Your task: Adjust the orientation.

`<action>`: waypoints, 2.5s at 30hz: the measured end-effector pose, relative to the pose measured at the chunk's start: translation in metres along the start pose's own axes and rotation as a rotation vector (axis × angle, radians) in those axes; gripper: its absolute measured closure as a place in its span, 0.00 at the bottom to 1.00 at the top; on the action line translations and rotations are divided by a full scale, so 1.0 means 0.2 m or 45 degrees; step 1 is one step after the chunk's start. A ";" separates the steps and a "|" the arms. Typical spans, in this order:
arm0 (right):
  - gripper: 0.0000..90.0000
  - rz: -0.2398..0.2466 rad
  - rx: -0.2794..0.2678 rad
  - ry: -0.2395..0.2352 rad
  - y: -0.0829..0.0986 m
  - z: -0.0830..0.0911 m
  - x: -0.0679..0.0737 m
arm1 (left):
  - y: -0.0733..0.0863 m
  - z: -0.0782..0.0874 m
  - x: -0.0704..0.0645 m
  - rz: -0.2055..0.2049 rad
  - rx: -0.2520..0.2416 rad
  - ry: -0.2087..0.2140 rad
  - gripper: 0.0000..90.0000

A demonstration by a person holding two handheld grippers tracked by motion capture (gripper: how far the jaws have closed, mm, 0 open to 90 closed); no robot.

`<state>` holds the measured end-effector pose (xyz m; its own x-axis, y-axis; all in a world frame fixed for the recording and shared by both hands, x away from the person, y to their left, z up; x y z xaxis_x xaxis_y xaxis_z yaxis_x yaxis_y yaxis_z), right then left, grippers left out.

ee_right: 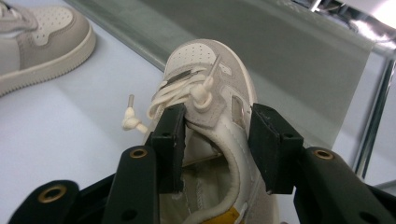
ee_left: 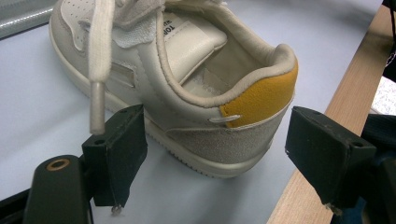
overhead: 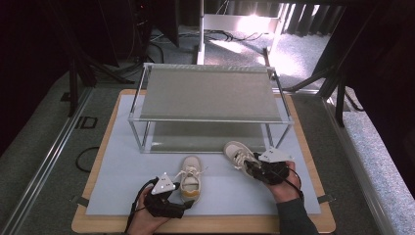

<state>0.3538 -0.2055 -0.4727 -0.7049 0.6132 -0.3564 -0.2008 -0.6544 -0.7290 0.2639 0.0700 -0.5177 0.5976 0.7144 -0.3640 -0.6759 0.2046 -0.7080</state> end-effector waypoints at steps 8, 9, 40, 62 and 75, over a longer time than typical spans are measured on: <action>0.65 -0.140 -0.006 -0.057 0.02 -0.01 -0.05 | 0.00 0.00 0.00 0.000 -0.003 -0.004 0.23; 0.66 -0.161 0.002 -0.062 0.02 -0.02 -0.06 | 0.00 0.00 0.00 0.001 -0.004 -0.004 0.23; 0.65 -0.322 0.017 -0.240 0.05 0.01 0.11 | 0.01 -0.03 0.01 0.001 -0.027 -0.035 0.20; 0.71 -0.432 -0.012 -0.278 0.04 -0.01 0.17 | -0.06 -0.12 0.01 -0.053 0.018 0.020 0.17; 0.71 -0.405 -0.020 -0.380 -0.03 -0.06 0.29 | -0.10 -0.17 -0.01 -0.088 0.039 0.050 0.17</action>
<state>0.3220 -0.1619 -0.4957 -0.7757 0.6271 0.0704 -0.4310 -0.4449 -0.7850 0.2912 0.0411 -0.5239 0.6593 0.6714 -0.3384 -0.6447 0.2732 -0.7139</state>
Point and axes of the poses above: each handheld gripper's, and its own axes: z roughly backward along the jaws, y roughly out of its underside, x roughly to its left, the point moved 7 cm from there along -z, roughly forward along the jaws, and after that the axes turned 15 degrees about z, right-handed, at the moved point
